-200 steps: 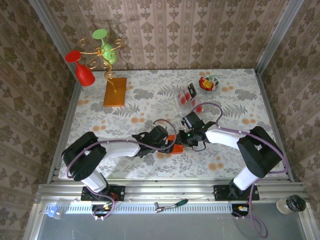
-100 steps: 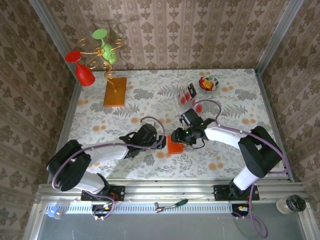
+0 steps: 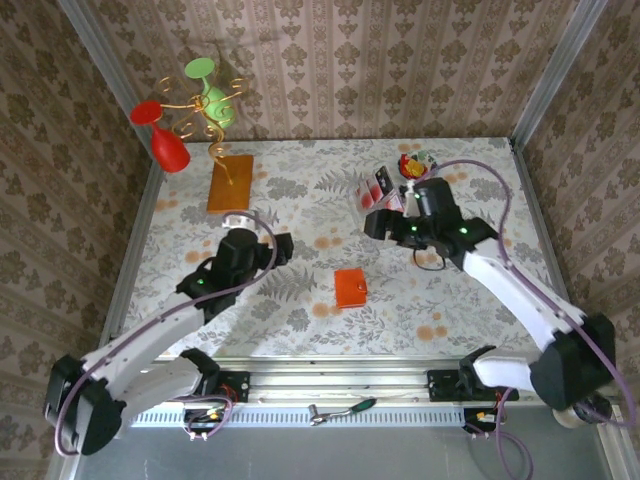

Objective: Put the credit cards into the card holder

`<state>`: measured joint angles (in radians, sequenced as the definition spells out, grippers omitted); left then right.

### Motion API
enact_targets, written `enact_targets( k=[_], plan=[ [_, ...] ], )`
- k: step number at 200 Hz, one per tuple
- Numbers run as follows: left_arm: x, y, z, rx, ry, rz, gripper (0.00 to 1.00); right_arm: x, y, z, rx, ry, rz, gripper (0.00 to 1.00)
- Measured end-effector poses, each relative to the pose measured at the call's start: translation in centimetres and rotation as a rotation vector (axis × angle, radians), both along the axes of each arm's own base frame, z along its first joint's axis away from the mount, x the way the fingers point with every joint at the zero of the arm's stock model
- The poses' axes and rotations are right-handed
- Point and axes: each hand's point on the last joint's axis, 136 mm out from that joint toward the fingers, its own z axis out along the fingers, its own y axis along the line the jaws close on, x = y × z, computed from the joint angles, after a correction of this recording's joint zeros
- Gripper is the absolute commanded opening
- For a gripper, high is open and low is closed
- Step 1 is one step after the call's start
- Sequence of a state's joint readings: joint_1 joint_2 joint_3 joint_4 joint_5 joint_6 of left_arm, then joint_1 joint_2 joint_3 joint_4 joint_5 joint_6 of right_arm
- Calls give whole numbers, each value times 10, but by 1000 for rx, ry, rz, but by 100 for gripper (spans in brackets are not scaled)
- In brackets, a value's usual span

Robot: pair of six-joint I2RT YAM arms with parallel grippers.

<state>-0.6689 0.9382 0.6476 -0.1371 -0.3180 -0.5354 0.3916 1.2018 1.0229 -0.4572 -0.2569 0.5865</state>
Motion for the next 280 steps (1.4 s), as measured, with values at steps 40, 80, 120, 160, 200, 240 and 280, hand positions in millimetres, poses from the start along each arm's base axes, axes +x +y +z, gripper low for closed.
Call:
enact_targets(
  k=[40,80,120,160,200,240,280],
  plan=[
    [1,52,45,76,-174,132,100,-27,-63,7,-163,-158,-162,100],
    [7,112,52,243,-320,305,100,-33,-132,-24,-364,-203,-400,100],
    [19,164,10,404,-273,442,100,-9,-164,-29,-522,-240,-505,100],
    [38,173,-25,489,-228,431,100,28,-183,-38,-647,-287,-566,100],
    [54,174,-59,545,-189,381,100,43,-203,-76,-731,-265,-592,100],
    [65,179,-84,559,-165,366,100,56,-208,-106,-772,-271,-585,100],
    [81,173,-89,528,-181,316,100,70,-207,-115,-756,-327,-546,100]
  ],
)
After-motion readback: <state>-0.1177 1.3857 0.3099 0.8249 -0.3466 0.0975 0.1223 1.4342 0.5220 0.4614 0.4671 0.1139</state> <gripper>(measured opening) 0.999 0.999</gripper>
